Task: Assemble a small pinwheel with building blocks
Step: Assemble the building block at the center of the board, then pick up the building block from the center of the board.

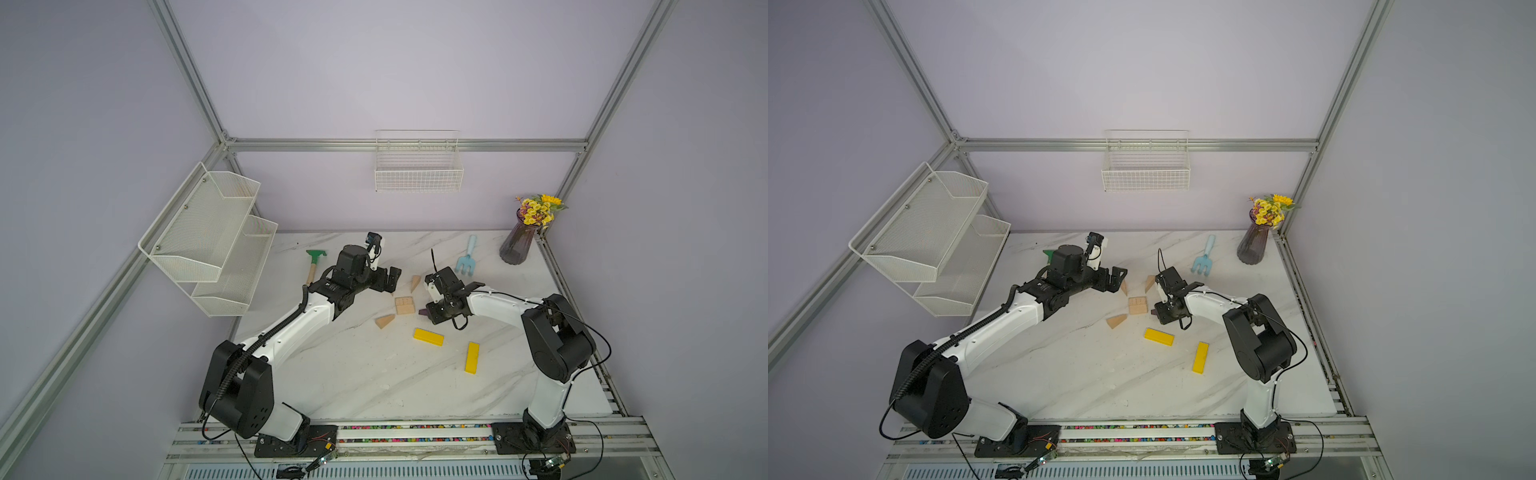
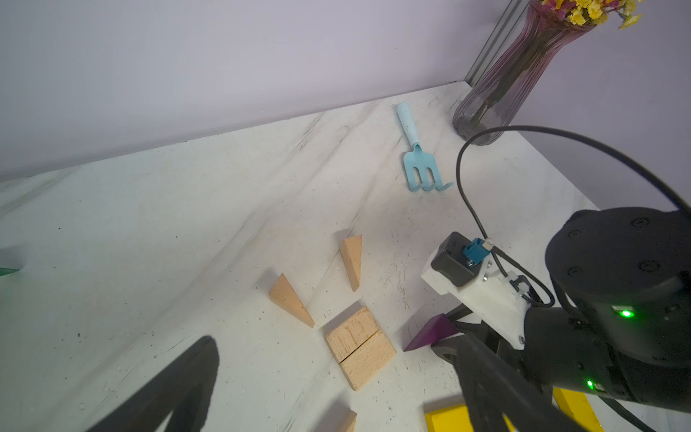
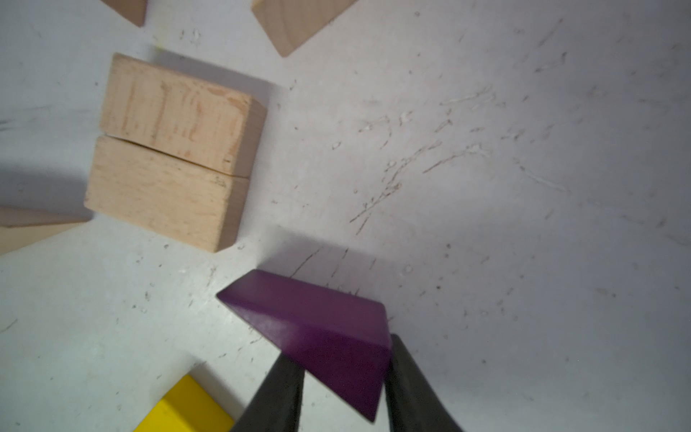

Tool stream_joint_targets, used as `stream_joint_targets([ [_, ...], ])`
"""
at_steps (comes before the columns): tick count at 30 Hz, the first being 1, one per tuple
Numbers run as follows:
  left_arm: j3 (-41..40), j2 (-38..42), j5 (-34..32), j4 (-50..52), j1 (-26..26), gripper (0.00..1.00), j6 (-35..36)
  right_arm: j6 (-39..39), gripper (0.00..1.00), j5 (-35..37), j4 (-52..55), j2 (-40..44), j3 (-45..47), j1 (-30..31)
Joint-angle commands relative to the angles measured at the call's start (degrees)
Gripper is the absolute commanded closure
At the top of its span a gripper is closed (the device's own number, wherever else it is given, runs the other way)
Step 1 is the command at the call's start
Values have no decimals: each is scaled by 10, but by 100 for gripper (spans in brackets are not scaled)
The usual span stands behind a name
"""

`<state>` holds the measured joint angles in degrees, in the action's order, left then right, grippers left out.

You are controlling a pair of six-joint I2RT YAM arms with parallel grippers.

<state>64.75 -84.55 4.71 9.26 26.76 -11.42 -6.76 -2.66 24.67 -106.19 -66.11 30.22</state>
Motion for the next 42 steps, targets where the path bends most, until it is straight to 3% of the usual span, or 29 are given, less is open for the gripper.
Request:
stream_joint_targets([
  [1,1,4,11,-20,2,0,-5,-24,62,-6,-11,-9,-12,-1],
  [12,-3,9,10,-20,2,0,-23,-48,56,-9,-3,9,-3,-1],
  [17,-5,15,-11,-16,1,0,-29,-65,34,11,25,62,1,0],
  [20,-9,22,-54,-15,0,0,-42,-66,29,7,49,95,3,1],
  [25,-14,31,-118,-11,-6,0,-68,-43,28,-24,36,138,37,19],
  [33,20,58,-68,64,-24,0,-51,-52,28,-18,32,109,71,95],
  [42,-52,104,-103,-7,-24,0,-114,-73,29,35,36,66,84,123],
])
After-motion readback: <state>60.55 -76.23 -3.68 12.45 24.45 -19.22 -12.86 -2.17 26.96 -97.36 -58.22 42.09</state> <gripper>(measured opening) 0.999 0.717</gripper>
